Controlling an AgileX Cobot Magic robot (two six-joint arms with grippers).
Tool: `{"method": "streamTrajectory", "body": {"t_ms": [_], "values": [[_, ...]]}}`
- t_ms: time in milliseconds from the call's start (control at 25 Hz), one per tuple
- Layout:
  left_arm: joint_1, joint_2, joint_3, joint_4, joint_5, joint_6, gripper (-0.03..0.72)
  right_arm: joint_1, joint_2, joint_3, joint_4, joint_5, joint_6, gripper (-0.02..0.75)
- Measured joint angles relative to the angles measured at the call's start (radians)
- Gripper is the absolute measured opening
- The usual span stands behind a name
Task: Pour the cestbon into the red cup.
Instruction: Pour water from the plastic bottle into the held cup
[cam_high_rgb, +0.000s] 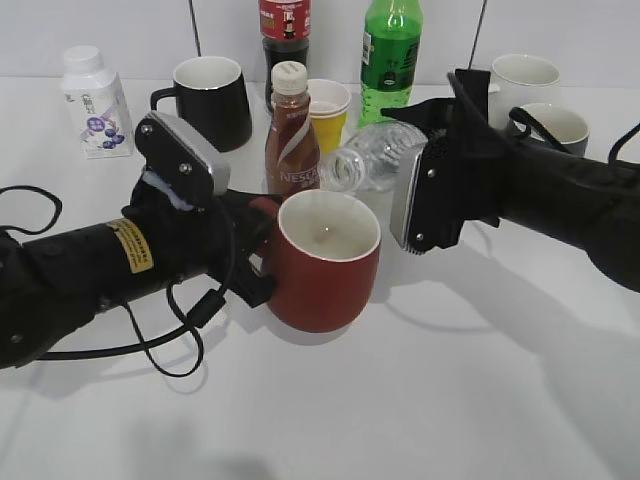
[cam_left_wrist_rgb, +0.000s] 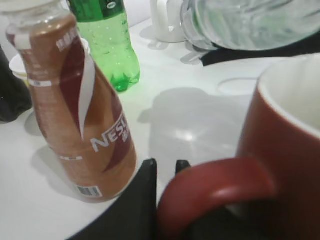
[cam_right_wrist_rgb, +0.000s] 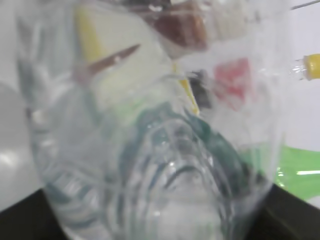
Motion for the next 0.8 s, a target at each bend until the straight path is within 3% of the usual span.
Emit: {"method": "streamTrajectory", "body": {"t_ms": [800], "values": [[0.000, 0.000, 0.000, 0.003, -0.028, 0.000, 0.073, 0.000, 0.000, -0.010, 0.050, -0.046, -0.262, 0.465]]}}
